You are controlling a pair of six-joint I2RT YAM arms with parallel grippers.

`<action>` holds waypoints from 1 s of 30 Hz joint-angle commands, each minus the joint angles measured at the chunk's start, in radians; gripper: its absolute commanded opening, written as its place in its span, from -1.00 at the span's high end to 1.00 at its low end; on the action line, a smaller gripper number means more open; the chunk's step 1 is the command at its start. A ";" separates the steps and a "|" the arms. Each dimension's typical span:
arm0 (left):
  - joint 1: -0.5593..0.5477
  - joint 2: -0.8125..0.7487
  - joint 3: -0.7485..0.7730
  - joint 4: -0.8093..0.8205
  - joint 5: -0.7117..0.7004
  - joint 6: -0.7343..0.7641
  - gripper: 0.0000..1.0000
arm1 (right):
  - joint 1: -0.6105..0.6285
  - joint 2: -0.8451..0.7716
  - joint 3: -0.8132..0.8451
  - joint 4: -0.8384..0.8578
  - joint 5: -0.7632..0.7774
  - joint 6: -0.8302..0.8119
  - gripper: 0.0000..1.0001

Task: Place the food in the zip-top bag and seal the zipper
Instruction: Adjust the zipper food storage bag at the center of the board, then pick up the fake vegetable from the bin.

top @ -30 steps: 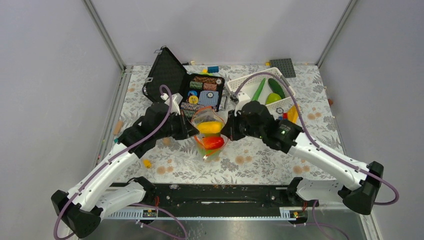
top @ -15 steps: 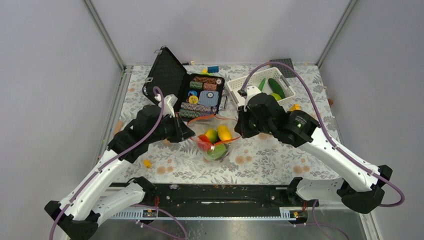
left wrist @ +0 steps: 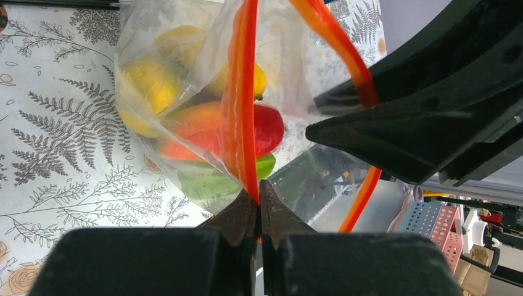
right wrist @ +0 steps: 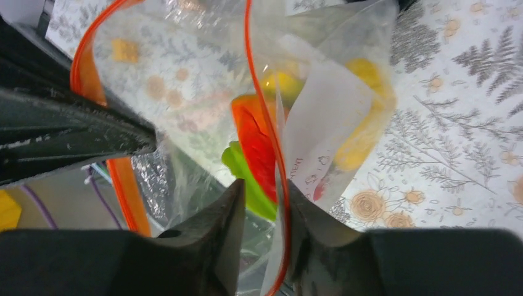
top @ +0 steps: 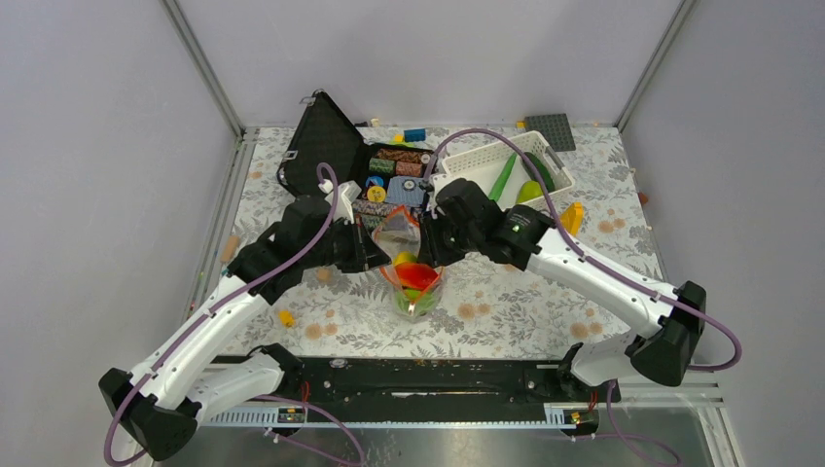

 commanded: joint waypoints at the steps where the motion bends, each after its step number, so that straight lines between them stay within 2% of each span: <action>1: 0.002 -0.023 0.017 0.074 -0.025 0.008 0.99 | -0.001 -0.063 0.007 0.038 0.176 -0.058 0.14; 2: 0.002 -0.024 0.018 0.070 -0.041 0.010 0.99 | -0.003 -0.080 -0.006 0.036 0.217 -0.062 -0.10; 4: 0.002 -0.021 0.031 0.056 -0.070 0.011 0.99 | -0.014 -0.110 -0.027 0.035 0.272 -0.080 -0.46; 8: 0.002 -0.006 0.056 0.048 -0.093 0.014 0.99 | -0.046 -0.160 -0.039 0.031 0.366 -0.113 -0.97; 10: 0.002 0.005 0.061 0.052 -0.092 0.014 0.99 | -0.080 -0.181 -0.042 0.046 0.393 -0.113 -0.99; 13: 0.004 0.025 0.065 0.054 -0.094 0.016 0.99 | -0.177 -0.192 -0.049 0.070 0.333 -0.098 -0.99; 17: 0.004 0.042 0.071 0.052 -0.092 0.022 1.00 | -0.303 -0.127 -0.012 0.067 0.333 -0.038 -0.99; 22: 0.004 0.034 0.071 0.051 -0.087 0.027 1.00 | -0.432 0.107 0.138 0.038 0.370 0.023 -0.99; 30: 0.004 0.010 0.048 0.054 -0.080 0.044 0.99 | -0.610 0.560 0.506 -0.008 0.439 0.055 -0.99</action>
